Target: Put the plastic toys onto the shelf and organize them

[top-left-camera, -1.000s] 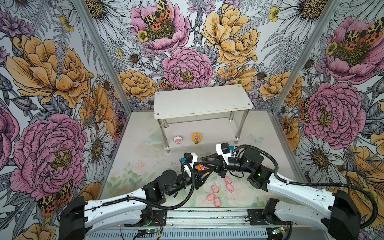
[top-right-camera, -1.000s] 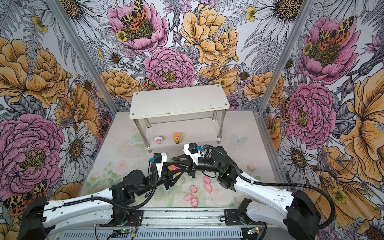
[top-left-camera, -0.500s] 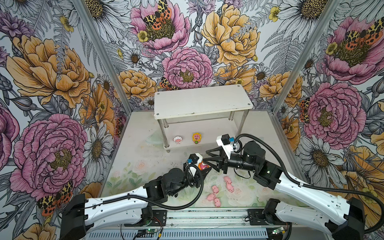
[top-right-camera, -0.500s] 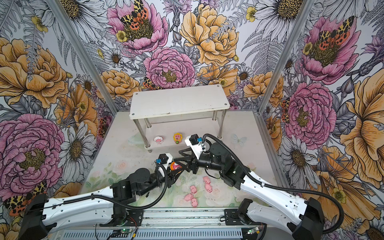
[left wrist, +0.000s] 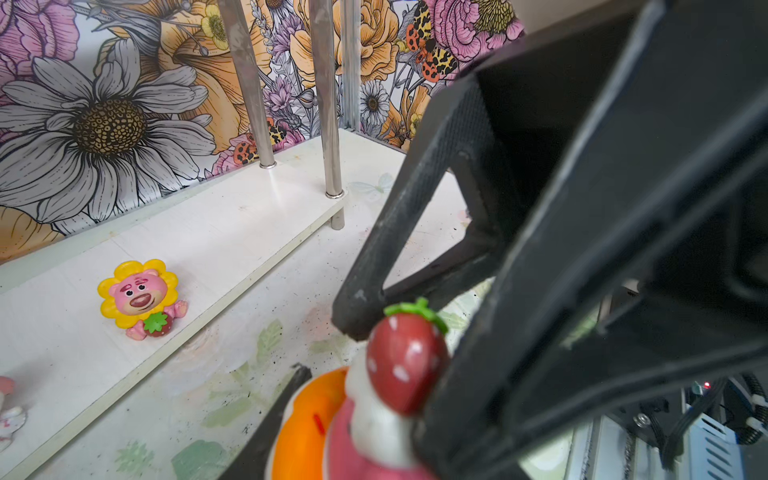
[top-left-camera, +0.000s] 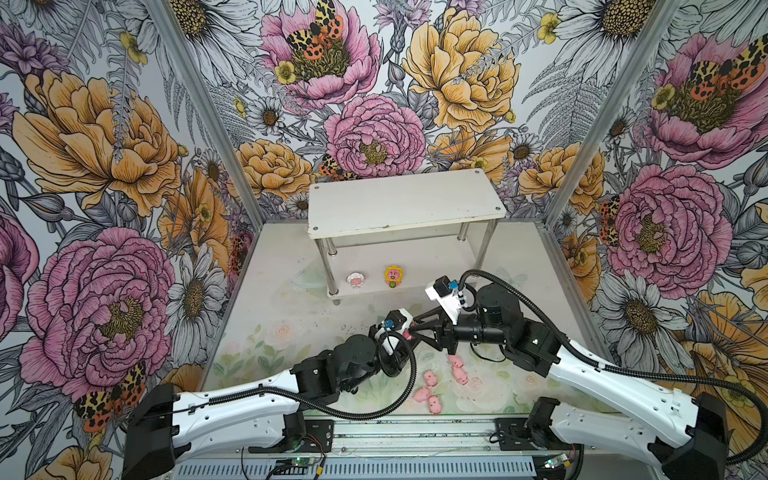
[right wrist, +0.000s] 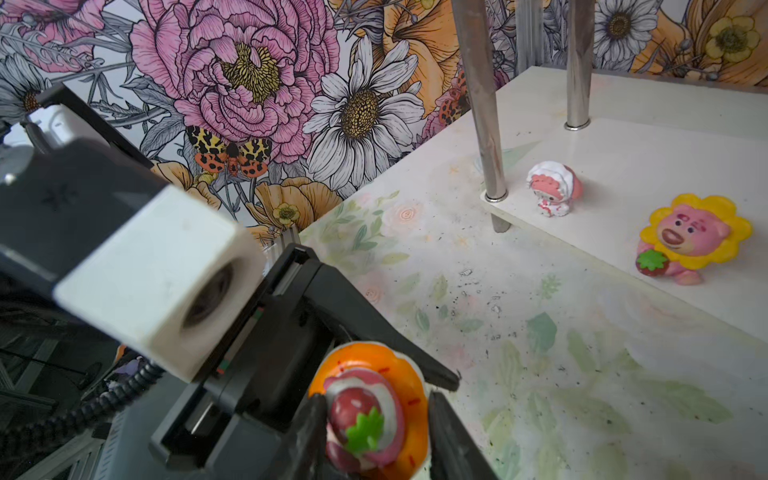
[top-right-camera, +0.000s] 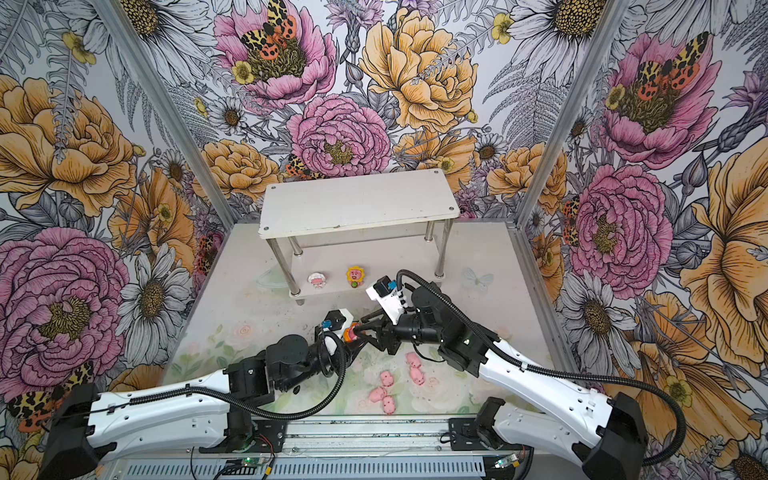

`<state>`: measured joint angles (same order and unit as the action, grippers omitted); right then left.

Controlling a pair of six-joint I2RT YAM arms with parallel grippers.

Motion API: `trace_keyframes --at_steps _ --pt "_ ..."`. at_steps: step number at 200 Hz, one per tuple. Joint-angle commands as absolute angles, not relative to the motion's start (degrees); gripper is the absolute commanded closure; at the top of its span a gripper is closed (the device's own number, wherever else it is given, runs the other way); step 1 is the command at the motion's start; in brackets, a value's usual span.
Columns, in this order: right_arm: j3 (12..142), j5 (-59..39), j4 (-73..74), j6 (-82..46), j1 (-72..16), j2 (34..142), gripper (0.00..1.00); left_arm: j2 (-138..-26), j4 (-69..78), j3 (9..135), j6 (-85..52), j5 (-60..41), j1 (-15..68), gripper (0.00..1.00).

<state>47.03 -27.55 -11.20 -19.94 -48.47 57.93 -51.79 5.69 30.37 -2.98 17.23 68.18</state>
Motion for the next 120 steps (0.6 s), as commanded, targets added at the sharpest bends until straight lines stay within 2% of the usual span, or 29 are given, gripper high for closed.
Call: trace_keyframes --at_steps 1,10,25,44,82,120 --pt "49.26 -29.81 -12.04 -18.65 -48.83 58.35 0.64 -49.28 8.34 30.78 -2.72 14.73 68.55 1.00" --pt "49.44 -30.57 -12.06 -18.24 -48.79 58.44 0.68 -48.77 8.39 30.61 -2.81 14.23 68.45 0.99" --pt "49.52 -31.24 -12.03 -17.53 -48.78 58.40 0.68 -48.10 8.39 30.42 -2.94 13.73 68.46 0.99" --pt "49.66 -31.62 -12.08 -16.50 -48.80 58.23 0.62 -47.55 8.74 30.06 -3.08 12.78 68.21 0.99" --pt "49.78 -30.65 -12.05 -14.25 -48.79 57.66 0.57 -47.55 9.32 29.66 -3.67 10.56 67.71 0.98" --pt "50.32 -30.19 -11.97 -13.96 -48.82 58.13 0.59 -47.82 9.88 29.38 -3.78 9.68 67.59 0.98"
